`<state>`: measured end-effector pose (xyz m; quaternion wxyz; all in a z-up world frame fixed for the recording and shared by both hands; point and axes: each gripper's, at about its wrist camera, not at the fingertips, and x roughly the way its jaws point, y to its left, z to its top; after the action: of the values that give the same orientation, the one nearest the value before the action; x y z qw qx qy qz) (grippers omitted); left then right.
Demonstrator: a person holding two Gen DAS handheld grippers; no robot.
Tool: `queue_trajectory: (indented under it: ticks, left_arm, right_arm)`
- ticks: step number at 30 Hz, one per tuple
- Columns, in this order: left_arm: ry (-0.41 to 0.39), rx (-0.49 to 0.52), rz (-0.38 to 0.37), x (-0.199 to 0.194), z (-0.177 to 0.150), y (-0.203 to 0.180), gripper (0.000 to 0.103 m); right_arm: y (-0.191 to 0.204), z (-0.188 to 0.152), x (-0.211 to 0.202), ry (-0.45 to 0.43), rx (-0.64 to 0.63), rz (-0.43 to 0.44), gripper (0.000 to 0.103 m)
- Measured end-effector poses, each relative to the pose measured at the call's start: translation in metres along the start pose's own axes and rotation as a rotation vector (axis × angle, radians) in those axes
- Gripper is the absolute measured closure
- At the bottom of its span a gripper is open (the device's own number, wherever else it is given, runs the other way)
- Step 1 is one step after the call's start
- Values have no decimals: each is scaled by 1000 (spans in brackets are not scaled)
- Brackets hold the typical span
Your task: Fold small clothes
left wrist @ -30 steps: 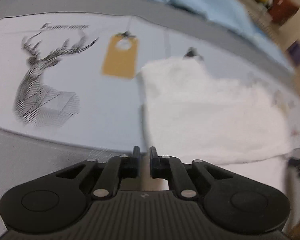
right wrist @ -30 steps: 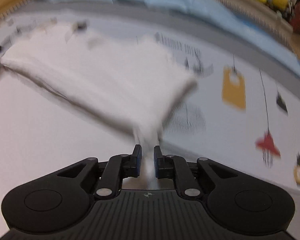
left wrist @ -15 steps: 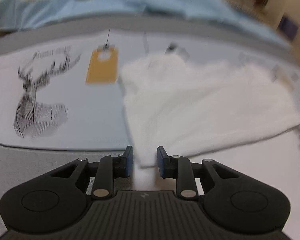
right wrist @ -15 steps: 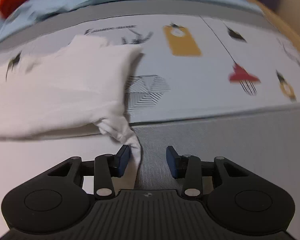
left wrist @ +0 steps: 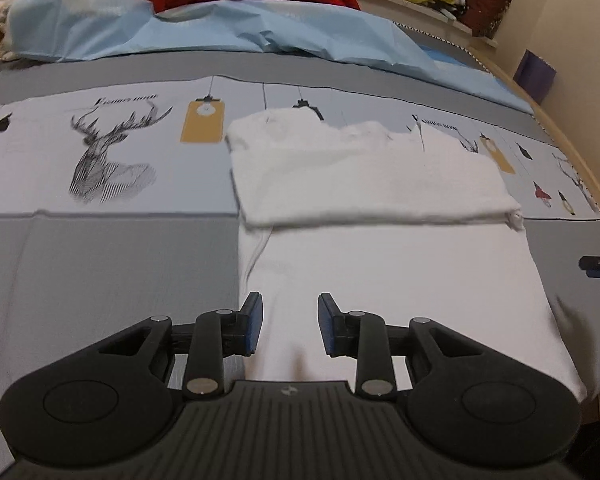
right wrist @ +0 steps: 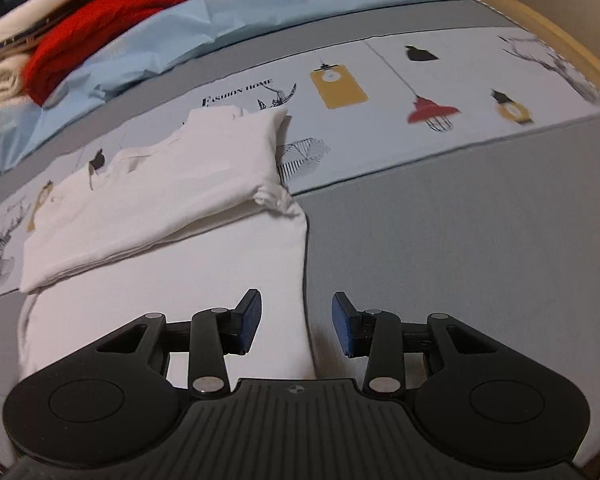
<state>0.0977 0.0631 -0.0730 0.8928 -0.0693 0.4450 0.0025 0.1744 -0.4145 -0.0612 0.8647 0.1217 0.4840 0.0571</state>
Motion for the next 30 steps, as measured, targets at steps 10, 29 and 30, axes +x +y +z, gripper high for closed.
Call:
queue_trajectory:
  ticks: [10,29,30]
  left_arm:
    - [23,-80,-17,-22,-60,26,50]
    - [345,-209,-16,4,-114,51,53]
    - [358,-212,-14,5,-116,52,55]
  right_arm:
    - [4,-61,-50,-18,-99,-12,61]
    - [-15,-113,-1,297,-159,-110,61]
    - [-15,-114,2,316,-167,-109,61]
